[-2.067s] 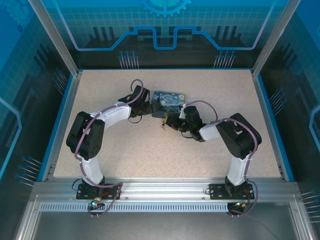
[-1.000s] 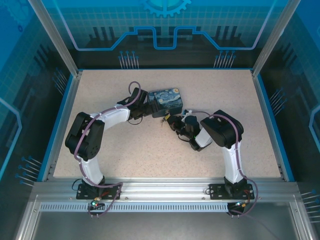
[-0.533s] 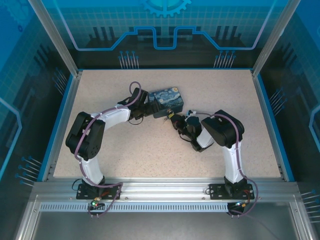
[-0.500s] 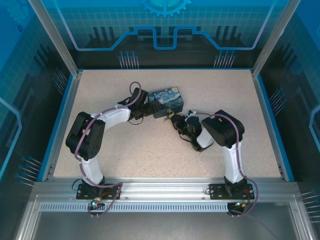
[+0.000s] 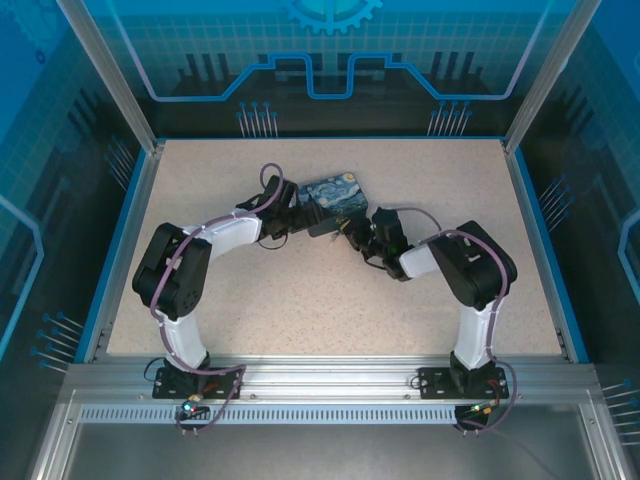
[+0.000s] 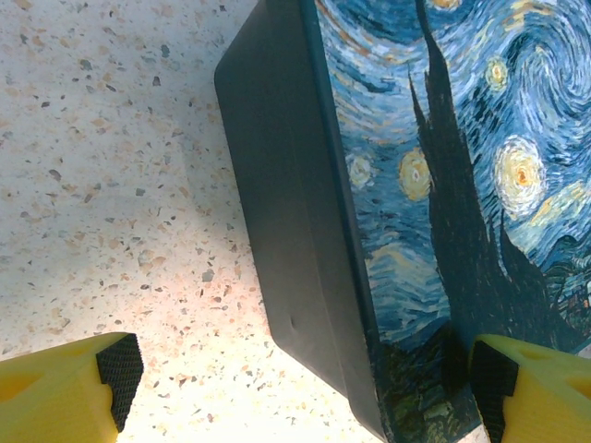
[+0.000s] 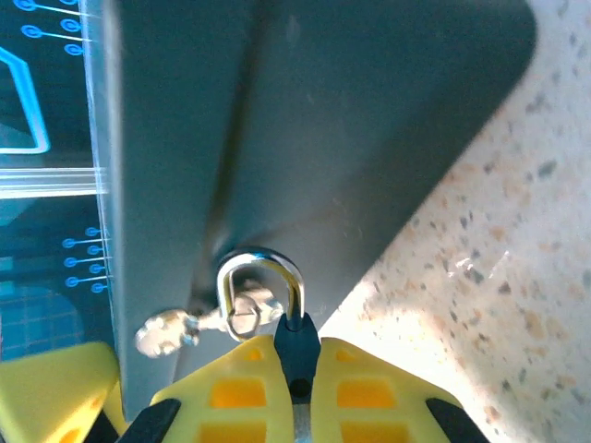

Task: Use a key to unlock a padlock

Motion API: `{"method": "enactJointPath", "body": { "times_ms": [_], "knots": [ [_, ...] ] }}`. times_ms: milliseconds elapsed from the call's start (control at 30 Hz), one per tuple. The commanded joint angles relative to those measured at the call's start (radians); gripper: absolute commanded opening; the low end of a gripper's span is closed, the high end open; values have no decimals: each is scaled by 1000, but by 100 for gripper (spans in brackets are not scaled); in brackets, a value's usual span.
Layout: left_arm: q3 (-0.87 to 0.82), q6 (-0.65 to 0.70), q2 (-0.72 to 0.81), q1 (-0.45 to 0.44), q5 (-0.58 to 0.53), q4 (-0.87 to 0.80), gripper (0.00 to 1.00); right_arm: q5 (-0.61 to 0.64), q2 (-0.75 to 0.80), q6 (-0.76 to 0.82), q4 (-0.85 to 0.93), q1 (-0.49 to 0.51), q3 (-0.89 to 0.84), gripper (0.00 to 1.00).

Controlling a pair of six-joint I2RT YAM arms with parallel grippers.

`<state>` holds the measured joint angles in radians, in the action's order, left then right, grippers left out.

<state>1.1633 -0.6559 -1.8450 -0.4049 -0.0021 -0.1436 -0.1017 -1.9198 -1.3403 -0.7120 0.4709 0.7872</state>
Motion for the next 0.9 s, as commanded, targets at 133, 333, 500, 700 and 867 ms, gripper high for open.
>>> {"method": "enactJointPath", "body": {
  "times_ms": [133, 333, 500, 700, 867],
  "knots": [
    [-36, 13, -71, 0, -33, -163, 92, -32, 39, 135, 255, -39, 67, 0],
    [-34, 13, -74, 0, -33, -164, 92, -15, 34, 60, 79, -61, -40, 0],
    [-32, 16, -69, 0, -31, -166, 92, -47, 42, 51, 12, -69, -71, 0],
    [-15, 31, -51, 1, -36, -176, 94, -62, 148, 99, 58, -69, -105, 0],
    [20, 51, -32, 4, -42, -201, 97, -84, 250, 149, 164, -75, -117, 0]
  ]
}}
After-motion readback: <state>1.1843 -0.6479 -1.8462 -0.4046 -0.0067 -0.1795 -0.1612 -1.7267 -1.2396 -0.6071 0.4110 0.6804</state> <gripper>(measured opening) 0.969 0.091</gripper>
